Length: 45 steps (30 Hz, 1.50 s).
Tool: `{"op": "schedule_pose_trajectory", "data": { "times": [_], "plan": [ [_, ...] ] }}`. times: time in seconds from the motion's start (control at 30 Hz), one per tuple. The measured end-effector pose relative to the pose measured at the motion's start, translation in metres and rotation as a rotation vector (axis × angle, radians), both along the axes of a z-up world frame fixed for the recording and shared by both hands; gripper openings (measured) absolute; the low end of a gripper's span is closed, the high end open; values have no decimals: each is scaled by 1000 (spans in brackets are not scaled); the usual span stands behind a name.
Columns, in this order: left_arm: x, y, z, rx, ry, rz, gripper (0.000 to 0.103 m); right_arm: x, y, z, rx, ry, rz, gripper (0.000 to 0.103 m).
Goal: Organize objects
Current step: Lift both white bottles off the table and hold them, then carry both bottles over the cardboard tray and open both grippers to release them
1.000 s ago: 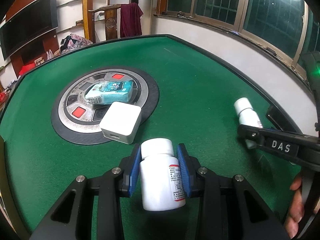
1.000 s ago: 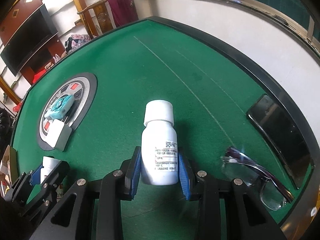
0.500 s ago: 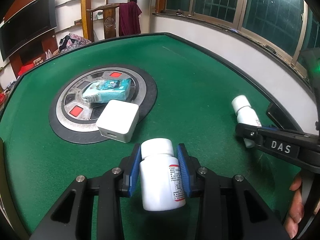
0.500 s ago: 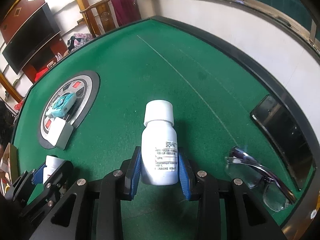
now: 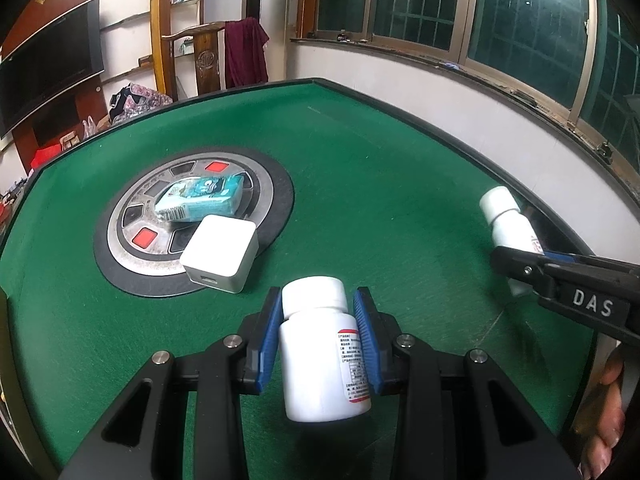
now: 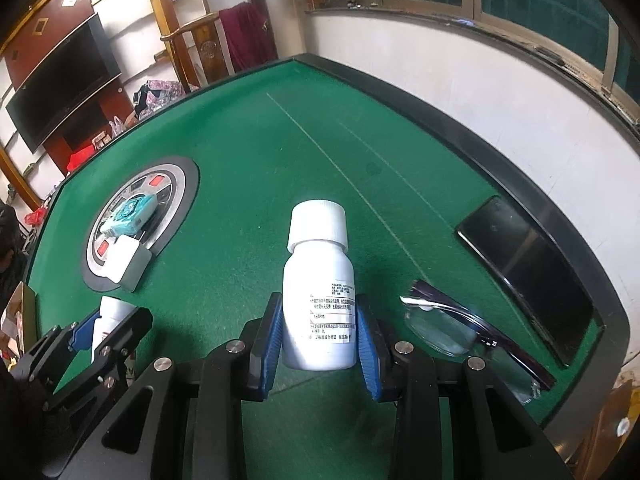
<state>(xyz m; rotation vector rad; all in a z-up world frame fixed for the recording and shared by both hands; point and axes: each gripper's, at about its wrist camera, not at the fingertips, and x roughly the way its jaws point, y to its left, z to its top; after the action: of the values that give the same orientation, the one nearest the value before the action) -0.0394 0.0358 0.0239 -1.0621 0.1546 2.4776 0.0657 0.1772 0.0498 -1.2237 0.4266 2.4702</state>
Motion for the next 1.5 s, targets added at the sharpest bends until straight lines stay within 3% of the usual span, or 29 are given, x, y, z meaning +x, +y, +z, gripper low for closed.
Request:
{"op": "schedule_pose_trajectory", "data": {
  "times": [0.2, 0.37, 0.5, 0.63, 0.93, 1.1, 1.33, 1.5],
  "plan": [
    [11, 3, 11, 2, 45, -12, 35, 14, -4, 11, -9, 28, 16, 37],
    [20, -8, 27, 59, 65, 10, 35, 24, -15, 23, -6, 57, 47, 37],
    [34, -16, 43, 63, 109, 26, 35, 26, -31, 30, 2, 71, 91, 37],
    [44, -37, 55, 84, 103, 47, 35, 22, -56, 36, 9, 78, 158, 37],
    [55, -122, 82, 101, 117, 178, 35, 9, -129, 41, 10, 84, 333, 37],
    [56, -158, 80, 67, 116, 241, 35, 2, -166, 39, 17, 69, 420, 37],
    [61, -216, 81, 79, 84, 315, 35, -21, -212, 43, 17, 56, 543, 38],
    [67, -280, 79, 53, 59, 424, 35, -34, -273, 44, -14, 52, 711, 38]
  ]
}}
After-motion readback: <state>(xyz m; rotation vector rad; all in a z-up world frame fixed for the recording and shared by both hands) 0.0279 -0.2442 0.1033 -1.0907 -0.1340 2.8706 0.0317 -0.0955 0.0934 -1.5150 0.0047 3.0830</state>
